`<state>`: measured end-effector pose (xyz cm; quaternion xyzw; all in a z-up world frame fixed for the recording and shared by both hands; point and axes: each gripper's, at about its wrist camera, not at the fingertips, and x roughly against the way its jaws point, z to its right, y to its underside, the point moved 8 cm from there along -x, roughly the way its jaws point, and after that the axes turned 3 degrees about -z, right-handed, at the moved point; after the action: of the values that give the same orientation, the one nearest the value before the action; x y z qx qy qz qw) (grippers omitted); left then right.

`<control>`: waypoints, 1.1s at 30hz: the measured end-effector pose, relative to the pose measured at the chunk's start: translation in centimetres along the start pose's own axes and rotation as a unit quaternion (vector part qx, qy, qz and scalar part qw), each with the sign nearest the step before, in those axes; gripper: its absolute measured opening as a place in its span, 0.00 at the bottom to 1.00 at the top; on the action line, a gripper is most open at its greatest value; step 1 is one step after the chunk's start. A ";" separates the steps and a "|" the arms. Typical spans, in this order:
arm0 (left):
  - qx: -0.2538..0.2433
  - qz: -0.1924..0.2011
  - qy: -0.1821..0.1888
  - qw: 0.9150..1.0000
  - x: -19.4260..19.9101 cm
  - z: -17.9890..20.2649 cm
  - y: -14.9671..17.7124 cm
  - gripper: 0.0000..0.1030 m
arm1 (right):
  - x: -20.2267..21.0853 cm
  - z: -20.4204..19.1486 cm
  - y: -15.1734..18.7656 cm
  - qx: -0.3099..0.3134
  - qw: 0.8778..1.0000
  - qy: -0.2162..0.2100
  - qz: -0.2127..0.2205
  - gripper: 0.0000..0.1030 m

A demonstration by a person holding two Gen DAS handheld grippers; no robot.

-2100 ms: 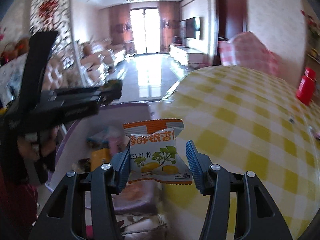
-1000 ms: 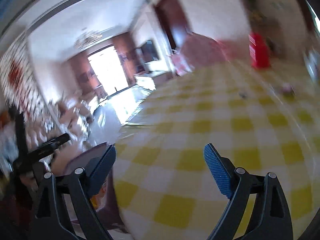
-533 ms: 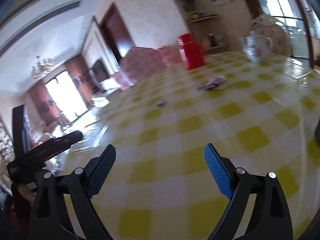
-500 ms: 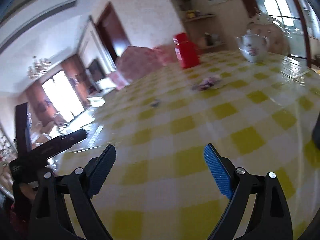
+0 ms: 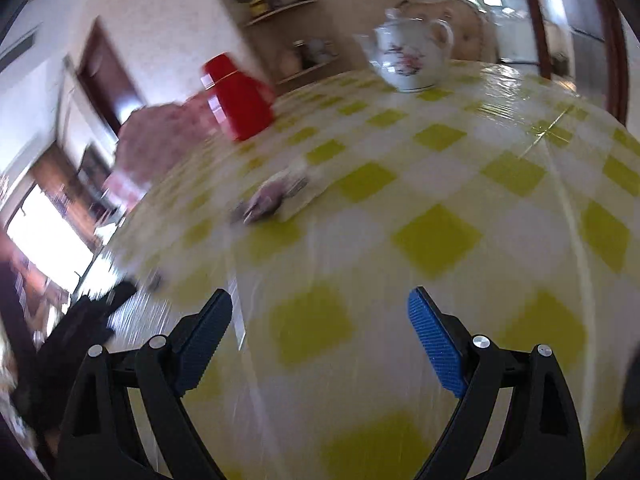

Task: Organize snacks
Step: 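Move both open tools back over the table toward the remaining snacks, then grasp the clear bag of nuts with the right gripper while the left grasps the pink bar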

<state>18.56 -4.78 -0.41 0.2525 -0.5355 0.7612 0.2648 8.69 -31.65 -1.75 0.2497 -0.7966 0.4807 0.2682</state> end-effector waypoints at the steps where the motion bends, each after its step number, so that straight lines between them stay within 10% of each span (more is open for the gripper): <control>1: 0.009 0.005 0.015 1.000 -0.8 0.4 0.1 0.98 | -1.4 0.6 -1.6 -0.009 1.000 0.013 0.004 0.84; 11: 0.056 -0.004 0.073 0.996 -1.3 -0.6 -0.3 0.98 | -11.7 -0.2 -10.7 0.028 0.994 0.101 0.008 0.84; 17: 0.107 0.010 0.065 0.992 -0.7 -2.9 -1.1 0.98 | -11.7 -7.5 -7.0 0.272 0.956 0.093 -0.054 0.83; 21: 0.113 -0.009 0.069 0.991 -1.1 -3.0 -0.6 0.98 | -12.1 -6.0 -8.9 0.207 0.972 0.103 -0.033 0.84; 33: 0.082 -0.011 0.069 0.994 -1.1 -1.8 -0.2 0.98 | -17.9 -5.9 -8.9 0.216 0.965 0.112 -0.099 0.82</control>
<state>19.33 -3.12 -1.51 0.2260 -0.4488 0.8152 0.2880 28.71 -27.46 -5.78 0.3239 -0.6104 0.6372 0.3414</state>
